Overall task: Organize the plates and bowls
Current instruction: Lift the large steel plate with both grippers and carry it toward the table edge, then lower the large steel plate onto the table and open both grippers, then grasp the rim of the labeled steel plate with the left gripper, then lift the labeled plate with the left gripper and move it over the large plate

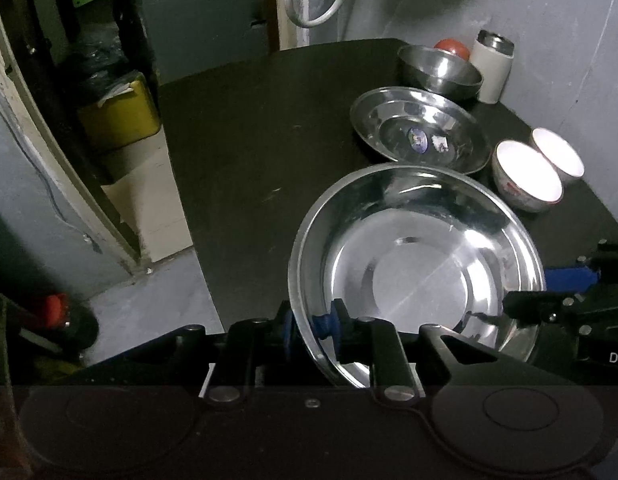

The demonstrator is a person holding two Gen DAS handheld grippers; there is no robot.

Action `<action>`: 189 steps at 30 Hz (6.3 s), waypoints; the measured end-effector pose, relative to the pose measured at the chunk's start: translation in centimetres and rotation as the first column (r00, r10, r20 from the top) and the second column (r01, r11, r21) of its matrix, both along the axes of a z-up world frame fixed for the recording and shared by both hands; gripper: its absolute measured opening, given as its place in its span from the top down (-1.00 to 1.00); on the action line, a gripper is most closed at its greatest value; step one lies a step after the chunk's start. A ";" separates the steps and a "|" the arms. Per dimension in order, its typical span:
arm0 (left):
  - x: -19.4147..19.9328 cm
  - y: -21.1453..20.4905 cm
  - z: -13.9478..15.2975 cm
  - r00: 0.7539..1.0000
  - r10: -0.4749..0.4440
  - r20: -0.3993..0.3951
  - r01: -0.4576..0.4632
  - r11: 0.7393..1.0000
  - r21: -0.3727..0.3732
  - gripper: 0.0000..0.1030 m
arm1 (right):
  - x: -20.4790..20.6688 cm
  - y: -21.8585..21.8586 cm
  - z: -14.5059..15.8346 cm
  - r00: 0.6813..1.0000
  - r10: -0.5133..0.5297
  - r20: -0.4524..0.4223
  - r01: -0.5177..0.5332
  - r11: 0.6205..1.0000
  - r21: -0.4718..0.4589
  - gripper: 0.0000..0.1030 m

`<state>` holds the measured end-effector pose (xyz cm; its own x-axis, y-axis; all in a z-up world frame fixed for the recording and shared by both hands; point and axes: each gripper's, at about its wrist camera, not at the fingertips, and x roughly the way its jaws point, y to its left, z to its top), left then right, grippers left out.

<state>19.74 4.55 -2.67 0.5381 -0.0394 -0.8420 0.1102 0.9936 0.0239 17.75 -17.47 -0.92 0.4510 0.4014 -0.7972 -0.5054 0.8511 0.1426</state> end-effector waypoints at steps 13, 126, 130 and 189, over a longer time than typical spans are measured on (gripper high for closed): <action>0.6 -1.7 0.0 0.998 -0.024 -0.059 0.031 0.993 0.113 0.55 | 0.1 1.0 0.0 1.000 0.023 0.003 -0.022 0.996 -0.090 0.38; 17.0 -1.8 -2.7 0.997 0.064 -0.052 -0.077 0.949 -0.305 0.60 | 17.6 -3.5 -3.4 0.974 -0.211 0.083 0.215 0.976 -0.036 0.37; 16.5 -1.2 -2.1 0.996 0.080 -0.035 -0.087 0.952 -0.295 0.60 | 17.3 -3.1 -3.1 0.976 -0.197 0.092 0.199 0.980 -0.022 0.37; -0.4 2.2 3.0 0.983 0.183 0.016 -0.174 0.954 -0.246 0.58 | 3.3 -1.7 0.8 0.993 0.011 0.115 -0.018 0.998 0.060 0.38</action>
<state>19.34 6.79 0.36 0.5868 -0.1401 -0.7975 -0.0658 0.9734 -0.2195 21.07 -19.16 -0.11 0.5318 0.4548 -0.7144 -0.5335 0.8350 0.1344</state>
